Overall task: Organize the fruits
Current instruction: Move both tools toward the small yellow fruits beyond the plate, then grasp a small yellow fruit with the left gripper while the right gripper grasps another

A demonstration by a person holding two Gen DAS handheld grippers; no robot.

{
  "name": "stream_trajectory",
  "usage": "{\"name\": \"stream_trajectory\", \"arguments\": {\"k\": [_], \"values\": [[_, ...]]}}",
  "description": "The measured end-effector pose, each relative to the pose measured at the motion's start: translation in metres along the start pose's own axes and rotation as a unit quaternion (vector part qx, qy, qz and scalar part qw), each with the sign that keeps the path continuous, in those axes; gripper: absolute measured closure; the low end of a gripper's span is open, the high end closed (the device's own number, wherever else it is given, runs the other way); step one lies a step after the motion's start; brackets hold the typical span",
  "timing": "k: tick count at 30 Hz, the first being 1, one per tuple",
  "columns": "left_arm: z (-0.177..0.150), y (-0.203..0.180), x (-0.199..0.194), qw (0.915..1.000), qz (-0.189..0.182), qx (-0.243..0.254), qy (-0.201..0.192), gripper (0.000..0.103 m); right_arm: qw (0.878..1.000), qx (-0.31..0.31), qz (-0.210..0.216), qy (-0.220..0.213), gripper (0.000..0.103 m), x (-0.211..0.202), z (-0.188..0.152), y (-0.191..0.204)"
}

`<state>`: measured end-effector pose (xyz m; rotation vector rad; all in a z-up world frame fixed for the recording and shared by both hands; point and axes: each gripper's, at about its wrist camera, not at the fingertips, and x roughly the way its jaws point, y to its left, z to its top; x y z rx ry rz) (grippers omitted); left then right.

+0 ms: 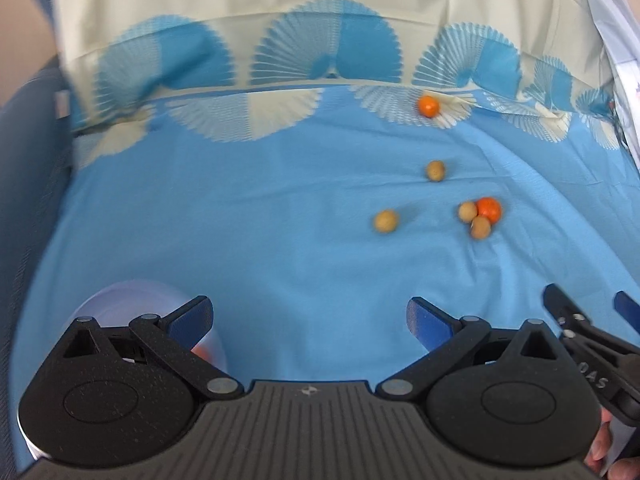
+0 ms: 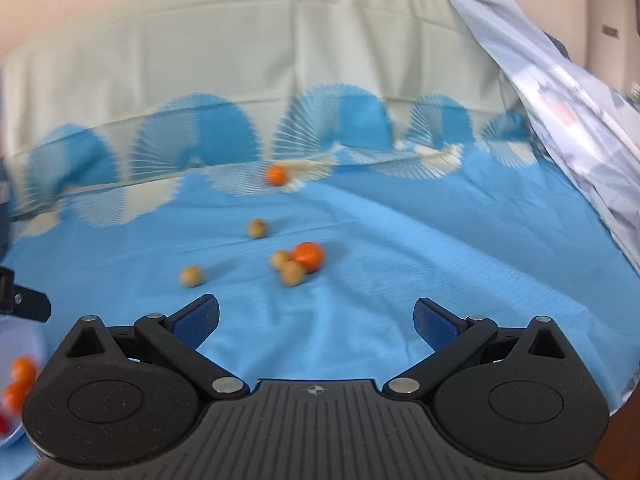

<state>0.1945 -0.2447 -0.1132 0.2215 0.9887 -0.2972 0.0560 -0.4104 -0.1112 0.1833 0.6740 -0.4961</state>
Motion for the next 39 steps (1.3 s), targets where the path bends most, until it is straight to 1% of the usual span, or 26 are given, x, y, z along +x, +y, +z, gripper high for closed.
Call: {"name": "stream_trajectory", "arguments": {"k": [2,4,8,11,12,13,14,16,19,20,21,22,23,24,25,26,28,31,34,37,39], "values": [[0.014,-0.011,0.033,0.9999,-0.013,0.001,0.005,0.000,1.000,0.006,-0.007,0.010,0.001,0.034,0.003,-0.004],[0.028,-0.022,0.065,0.9998,-0.014,0.006,0.014,0.000,1.000,0.001,-0.013,0.017,0.001,0.070,0.005,-0.002],[0.051,-0.041,0.121,0.9991,-0.017,0.030,0.025,0.000,0.999,-0.012,-0.009,0.052,0.001,0.137,0.003,0.007],[0.063,-0.050,0.156,0.9980,-0.026,0.043,0.039,0.000,0.997,-0.008,0.005,0.077,0.001,0.170,0.002,0.012],[0.065,-0.052,0.169,0.9975,-0.020,0.046,0.050,0.000,0.997,-0.011,0.004,0.081,0.001,0.178,0.001,0.015],[0.065,-0.052,0.180,0.9968,-0.012,0.047,0.063,0.000,0.997,-0.018,-0.002,0.079,0.001,0.185,0.000,0.018],[0.065,-0.051,0.188,0.9963,-0.013,0.046,0.072,0.000,0.998,-0.027,-0.005,0.060,0.001,0.186,-0.002,0.020],[0.063,-0.045,0.188,0.9975,-0.024,0.031,0.059,0.000,0.998,-0.042,-0.004,0.050,0.001,0.189,-0.002,0.025],[0.060,-0.045,0.188,0.9973,-0.024,0.046,0.052,0.000,0.998,-0.036,0.003,0.047,0.001,0.192,-0.001,0.024],[0.062,-0.045,0.187,0.9972,-0.024,0.042,0.057,0.000,0.998,-0.035,0.005,0.048,0.002,0.191,0.000,0.023],[0.063,-0.045,0.185,0.9971,-0.025,0.037,0.062,0.008,0.998,-0.035,0.009,0.049,0.011,0.190,0.000,0.024],[0.065,-0.045,0.181,0.9976,-0.024,0.031,0.056,0.016,0.998,-0.036,0.017,0.043,0.024,0.186,0.001,0.025],[0.066,-0.047,0.174,0.9981,-0.026,0.033,0.046,0.037,0.998,-0.037,0.025,0.040,0.055,0.181,0.002,0.026],[0.066,-0.048,0.170,0.9975,-0.038,0.041,0.043,0.063,0.998,-0.042,0.027,0.041,0.071,0.178,0.002,0.027],[0.066,-0.048,0.166,0.9966,-0.054,0.046,0.043,0.075,0.998,-0.042,0.038,0.042,0.075,0.177,0.001,0.027],[0.066,-0.048,0.162,0.9959,-0.065,0.044,0.046,0.075,0.998,-0.035,0.041,0.040,0.075,0.176,-0.001,0.024],[0.063,-0.046,0.154,0.9955,-0.074,0.041,0.042,0.075,0.998,-0.006,0.046,0.040,0.075,0.176,0.002,0.018],[0.058,-0.046,0.134,0.9964,-0.068,0.046,0.024,0.075,0.999,0.013,0.032,0.029,0.075,0.172,0.005,0.011],[0.050,-0.042,0.107,0.9967,-0.065,0.045,0.020,0.075,0.999,0.029,0.026,0.021,0.075,0.169,0.004,0.000],[0.039,-0.032,0.073,0.9976,-0.056,0.035,0.020,0.075,0.999,0.038,0.015,0.029,0.075,0.169,0.000,-0.008],[0.028,-0.024,0.048,0.9982,-0.047,0.028,0.023,0.075,0.999,0.039,0.007,0.032,0.075,0.162,-0.003,-0.010]]}}
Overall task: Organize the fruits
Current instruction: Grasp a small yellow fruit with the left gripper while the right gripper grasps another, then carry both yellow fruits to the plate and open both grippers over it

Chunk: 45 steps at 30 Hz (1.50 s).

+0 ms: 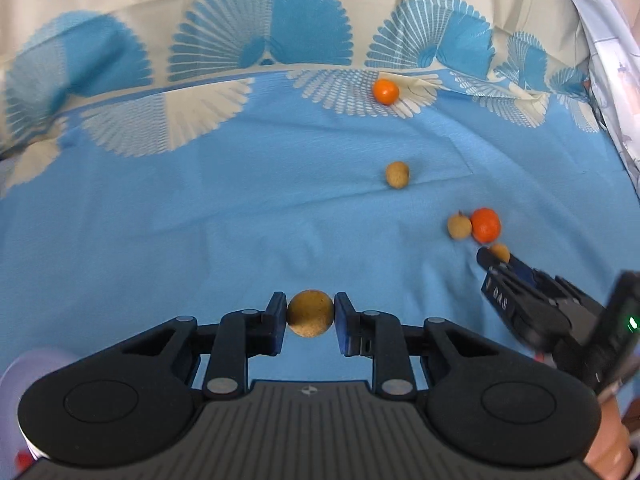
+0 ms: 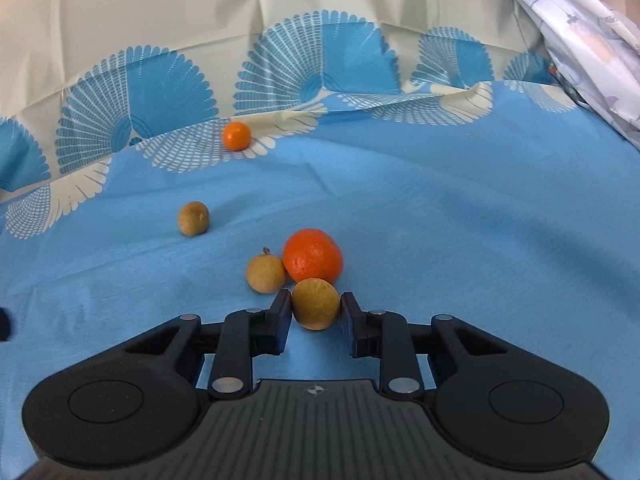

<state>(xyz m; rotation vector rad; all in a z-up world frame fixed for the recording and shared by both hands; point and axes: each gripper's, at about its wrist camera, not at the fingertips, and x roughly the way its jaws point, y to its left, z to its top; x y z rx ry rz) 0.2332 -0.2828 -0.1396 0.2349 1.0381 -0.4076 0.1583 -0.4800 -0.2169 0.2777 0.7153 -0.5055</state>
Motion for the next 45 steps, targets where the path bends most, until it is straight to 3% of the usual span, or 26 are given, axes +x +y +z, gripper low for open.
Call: {"name": "stream_trajectory", "arguments": {"k": [5,10,17,21,29,45], "values": [[-0.040,0.023,-0.066,0.9996,0.015,-0.022,0.003,0.075,1.000,-0.020,0.016,-0.009,0.075,-0.053,-0.001,0.005],[-0.084,0.054,-0.120,0.9986,0.034,-0.041,0.007,0.075,0.995,-0.063,0.076,-0.023,0.075,-0.145,-0.015,0.018],[-0.137,0.095,-0.181,0.9956,0.056,-0.076,-0.002,0.075,0.982,-0.111,0.152,0.004,0.075,-0.245,-0.041,0.054],[-0.162,0.112,-0.210,0.9934,0.063,-0.095,-0.017,0.075,0.976,-0.112,0.184,0.024,0.075,-0.273,-0.052,0.085],[-0.198,0.136,-0.255,0.9887,0.061,-0.127,-0.050,0.075,0.966,-0.147,0.211,-0.004,0.075,-0.326,-0.063,0.126],[-0.231,0.163,-0.284,0.9808,0.052,-0.169,-0.081,0.075,0.950,-0.209,0.228,-0.033,0.075,-0.386,-0.087,0.155]]}}
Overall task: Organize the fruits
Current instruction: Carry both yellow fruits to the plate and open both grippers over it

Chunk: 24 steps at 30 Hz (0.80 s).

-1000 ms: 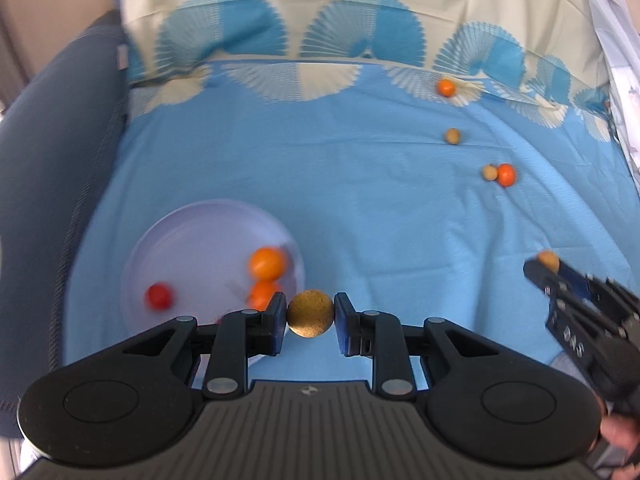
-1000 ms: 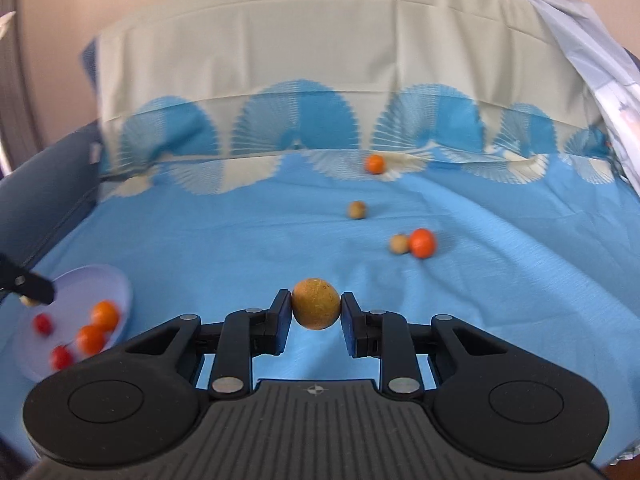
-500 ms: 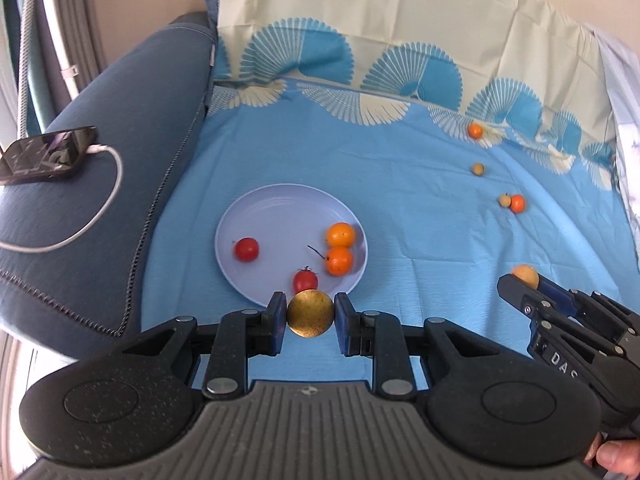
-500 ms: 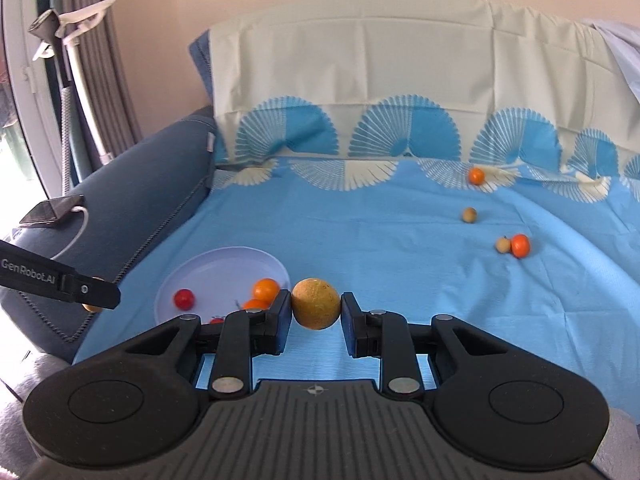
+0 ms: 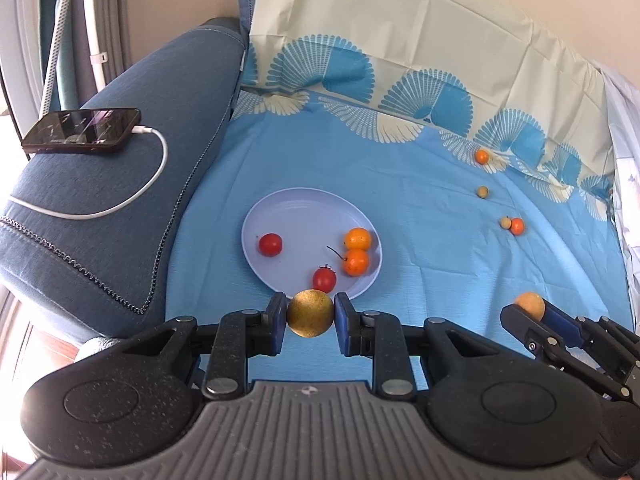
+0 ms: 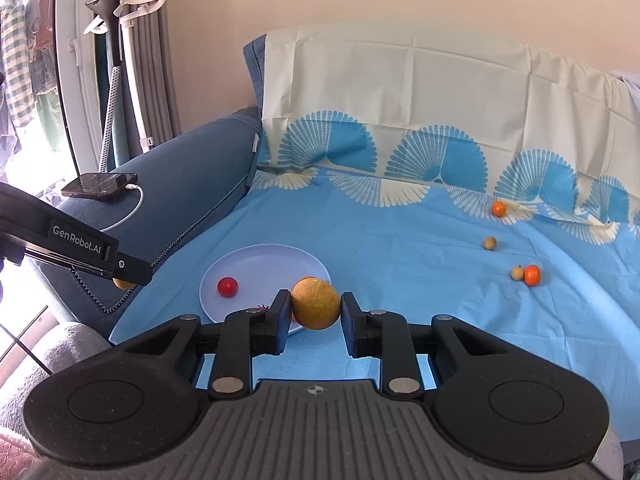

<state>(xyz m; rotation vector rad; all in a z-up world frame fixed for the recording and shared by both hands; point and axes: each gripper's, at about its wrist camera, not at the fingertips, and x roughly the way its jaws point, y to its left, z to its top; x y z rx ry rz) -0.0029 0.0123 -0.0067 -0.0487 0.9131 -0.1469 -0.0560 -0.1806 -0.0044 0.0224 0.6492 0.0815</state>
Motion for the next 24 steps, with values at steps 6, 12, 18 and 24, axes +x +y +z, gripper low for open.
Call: {"name": "stream_trajectory", "arguments": {"k": [6,12,18,24], "values": [[0.0011,0.0074,-0.0005,1.0000,-0.004,-0.008,-0.003,0.075,1.000,-0.009,0.001,0.003,0.075,-0.0008,0.0008,0.0062],[0.0023,0.0089,0.0022,0.9999,-0.006,-0.010,-0.003,0.075,1.000,-0.012,0.002,0.007,0.075,0.0012,0.0009,0.0051],[0.0021,0.0102,0.0033,0.9999,-0.007,-0.011,-0.003,0.075,1.000,-0.011,0.002,0.011,0.075,0.0045,0.0000,0.0047],[0.0055,0.0096,0.0073,0.9999,-0.005,-0.013,0.000,0.075,1.000,-0.009,0.003,0.017,0.075,0.0083,-0.0025,0.0051]]}}
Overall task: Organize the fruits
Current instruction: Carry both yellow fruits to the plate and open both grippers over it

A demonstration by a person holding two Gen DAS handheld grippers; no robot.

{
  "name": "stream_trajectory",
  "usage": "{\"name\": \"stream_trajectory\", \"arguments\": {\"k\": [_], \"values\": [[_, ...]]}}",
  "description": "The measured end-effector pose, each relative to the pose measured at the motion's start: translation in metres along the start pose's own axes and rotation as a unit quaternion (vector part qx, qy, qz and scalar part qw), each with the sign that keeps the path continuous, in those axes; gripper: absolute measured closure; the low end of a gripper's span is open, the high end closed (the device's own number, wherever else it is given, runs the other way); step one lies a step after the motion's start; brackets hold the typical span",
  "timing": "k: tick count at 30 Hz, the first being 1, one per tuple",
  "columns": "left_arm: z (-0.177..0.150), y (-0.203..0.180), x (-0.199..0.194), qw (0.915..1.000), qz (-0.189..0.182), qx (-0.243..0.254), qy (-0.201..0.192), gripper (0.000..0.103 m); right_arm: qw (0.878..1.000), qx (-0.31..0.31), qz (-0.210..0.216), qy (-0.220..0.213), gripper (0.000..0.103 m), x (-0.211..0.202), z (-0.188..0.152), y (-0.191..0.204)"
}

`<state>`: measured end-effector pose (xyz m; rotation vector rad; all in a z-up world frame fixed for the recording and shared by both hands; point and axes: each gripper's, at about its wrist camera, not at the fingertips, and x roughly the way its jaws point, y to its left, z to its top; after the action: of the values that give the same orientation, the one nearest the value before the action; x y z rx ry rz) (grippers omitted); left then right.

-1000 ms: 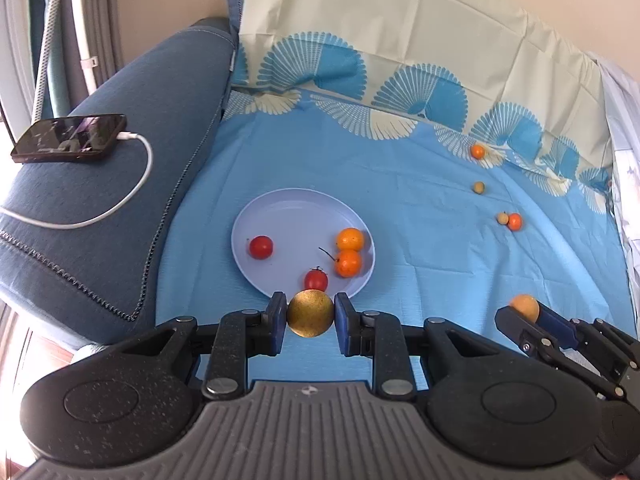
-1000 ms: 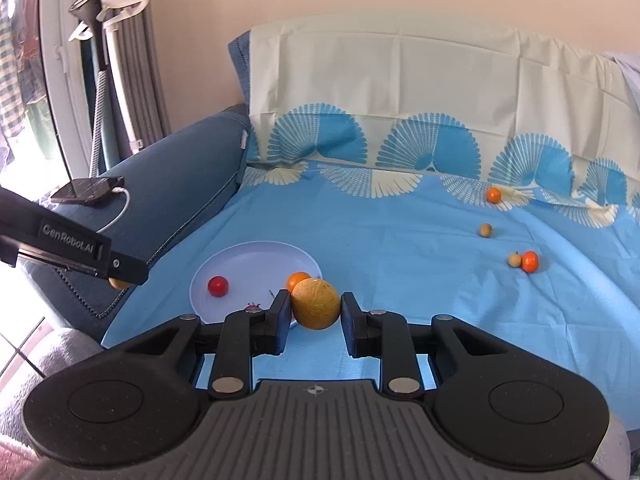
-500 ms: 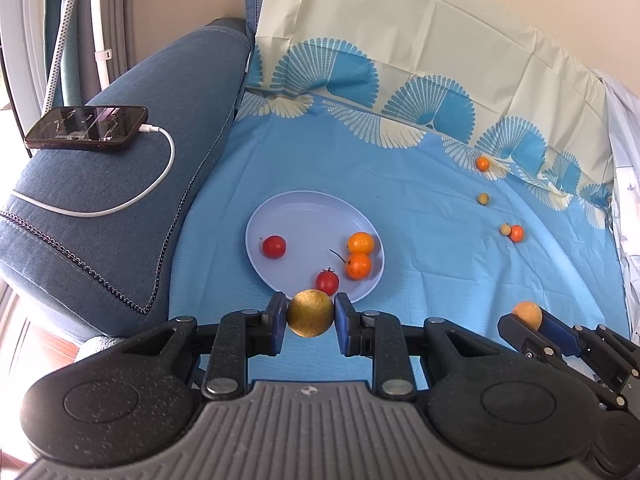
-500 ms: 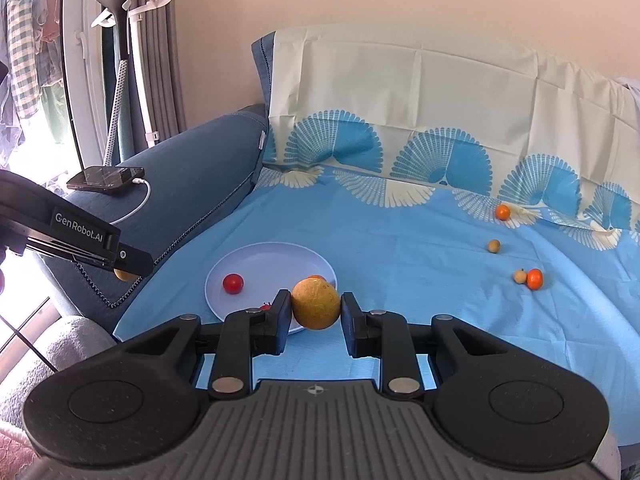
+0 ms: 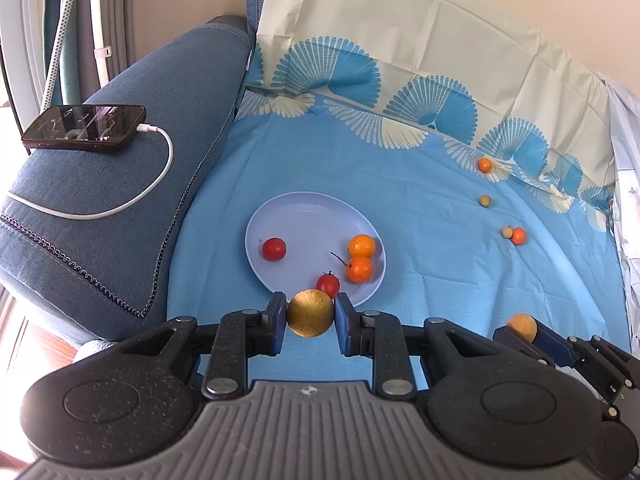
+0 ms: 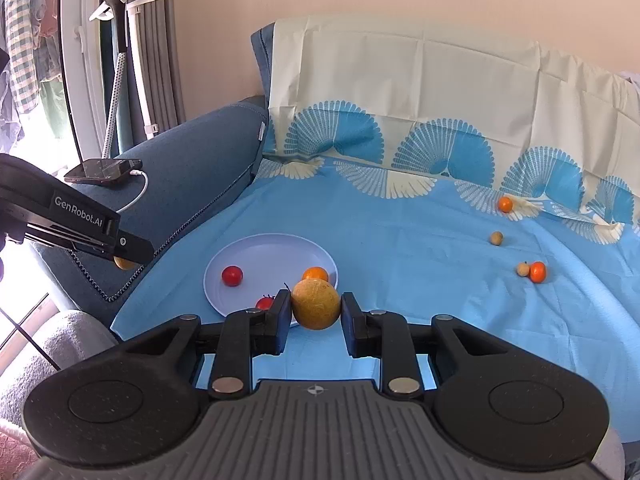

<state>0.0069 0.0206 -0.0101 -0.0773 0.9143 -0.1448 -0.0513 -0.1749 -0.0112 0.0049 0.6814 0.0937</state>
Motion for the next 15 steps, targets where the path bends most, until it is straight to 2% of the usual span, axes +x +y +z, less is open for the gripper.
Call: {"name": "stream_trajectory", "arguments": {"k": [15], "values": [[0.024,0.003,0.030,0.9999,0.007,-0.008,0.012,0.075,1.000,-0.010,0.002,0.007,0.075,0.030,0.005,-0.003]]}}
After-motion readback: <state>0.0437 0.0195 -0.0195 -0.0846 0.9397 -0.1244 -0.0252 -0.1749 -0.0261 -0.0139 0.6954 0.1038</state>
